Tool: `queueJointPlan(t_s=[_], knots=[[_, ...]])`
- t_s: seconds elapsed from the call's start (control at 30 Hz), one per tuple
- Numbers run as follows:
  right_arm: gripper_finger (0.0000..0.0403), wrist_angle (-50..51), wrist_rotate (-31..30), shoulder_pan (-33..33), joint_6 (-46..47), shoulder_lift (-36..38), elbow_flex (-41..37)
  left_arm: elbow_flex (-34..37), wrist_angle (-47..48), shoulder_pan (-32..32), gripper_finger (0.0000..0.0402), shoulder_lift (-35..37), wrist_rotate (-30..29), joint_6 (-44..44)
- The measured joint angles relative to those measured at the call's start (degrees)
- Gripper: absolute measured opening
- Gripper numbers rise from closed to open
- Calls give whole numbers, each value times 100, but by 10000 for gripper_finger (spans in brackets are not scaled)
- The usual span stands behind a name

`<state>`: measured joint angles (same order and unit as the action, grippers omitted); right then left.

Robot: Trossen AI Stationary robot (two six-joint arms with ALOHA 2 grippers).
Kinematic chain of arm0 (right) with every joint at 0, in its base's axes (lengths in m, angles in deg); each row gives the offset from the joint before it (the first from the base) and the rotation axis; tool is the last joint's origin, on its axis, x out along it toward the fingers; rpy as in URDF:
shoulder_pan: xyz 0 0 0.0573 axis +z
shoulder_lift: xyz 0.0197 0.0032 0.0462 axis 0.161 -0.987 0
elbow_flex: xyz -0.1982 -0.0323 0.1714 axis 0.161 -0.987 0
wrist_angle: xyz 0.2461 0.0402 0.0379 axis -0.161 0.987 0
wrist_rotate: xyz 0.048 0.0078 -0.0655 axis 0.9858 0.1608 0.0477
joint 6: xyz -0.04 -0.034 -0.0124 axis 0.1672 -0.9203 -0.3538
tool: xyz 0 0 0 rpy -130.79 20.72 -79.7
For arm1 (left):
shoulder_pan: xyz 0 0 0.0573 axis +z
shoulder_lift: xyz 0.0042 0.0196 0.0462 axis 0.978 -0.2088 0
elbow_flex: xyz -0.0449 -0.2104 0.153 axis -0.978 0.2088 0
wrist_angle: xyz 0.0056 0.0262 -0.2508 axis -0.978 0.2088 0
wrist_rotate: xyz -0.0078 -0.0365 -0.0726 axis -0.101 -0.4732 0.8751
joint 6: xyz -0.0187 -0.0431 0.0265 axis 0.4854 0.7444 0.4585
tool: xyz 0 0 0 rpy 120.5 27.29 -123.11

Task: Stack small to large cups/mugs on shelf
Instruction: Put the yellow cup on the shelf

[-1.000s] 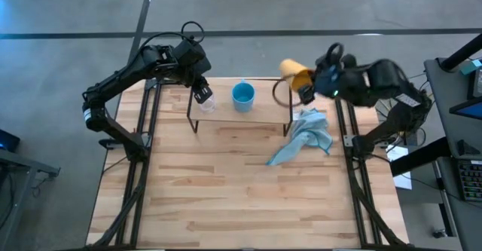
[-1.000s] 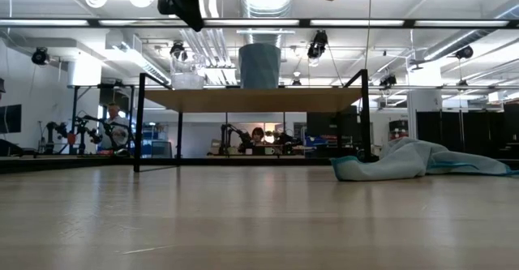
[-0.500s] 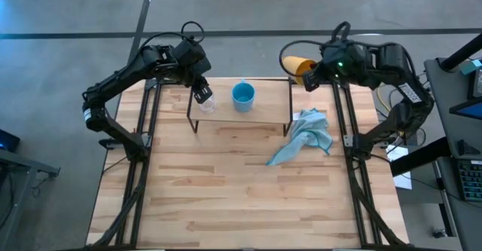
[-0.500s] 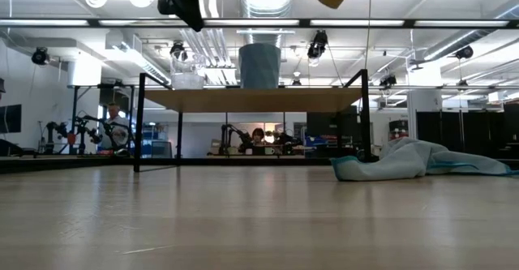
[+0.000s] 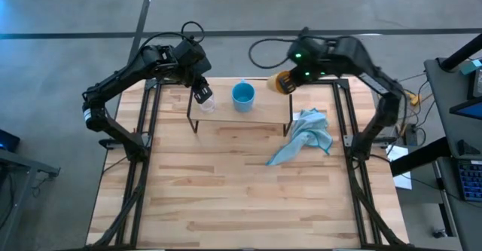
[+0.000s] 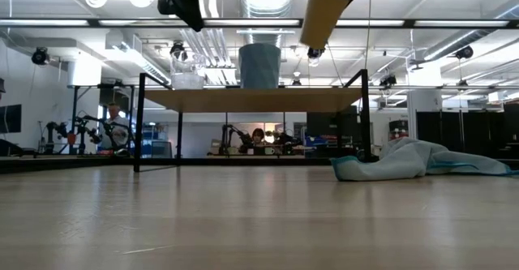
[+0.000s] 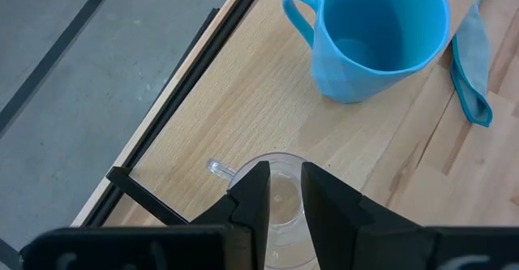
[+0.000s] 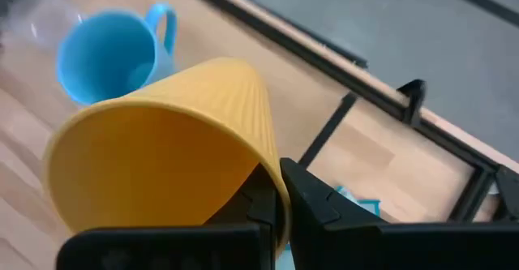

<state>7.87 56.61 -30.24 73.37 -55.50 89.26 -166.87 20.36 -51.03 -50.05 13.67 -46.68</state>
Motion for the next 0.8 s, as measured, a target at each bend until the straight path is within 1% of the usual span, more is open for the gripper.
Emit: queueJointPlan(t_s=[0.13, 0.33, 0.4, 0.5, 0.53, 0.73, 0.8], knots=[[9, 0, 270, -81, -301, -382, -3, 0, 0, 0, 59, -1, 0, 0], [9, -2, 376, -121, -714, -744, -3, 0, 0, 0, 59, -1, 2, 0], [9, -2, 497, -163, -724, -775, -3, 0, 0, 0, 59, -1, 3, -1], [9, 0, 1026, -320, -744, -776, -3, 0, 1, 0, 59, -1, 2, -2], [9, -2, 1115, -367, -742, -770, -3, 0, 0, -1, 59, -1, 2, -2], [9, 0, 1164, -628, -765, -723, -3, 1, 0, -1, 59, -1, 2, -2], [8, -2, 1306, -682, -903, -721, -3, 1, 0, -1, 59, -1, 3, -2]])
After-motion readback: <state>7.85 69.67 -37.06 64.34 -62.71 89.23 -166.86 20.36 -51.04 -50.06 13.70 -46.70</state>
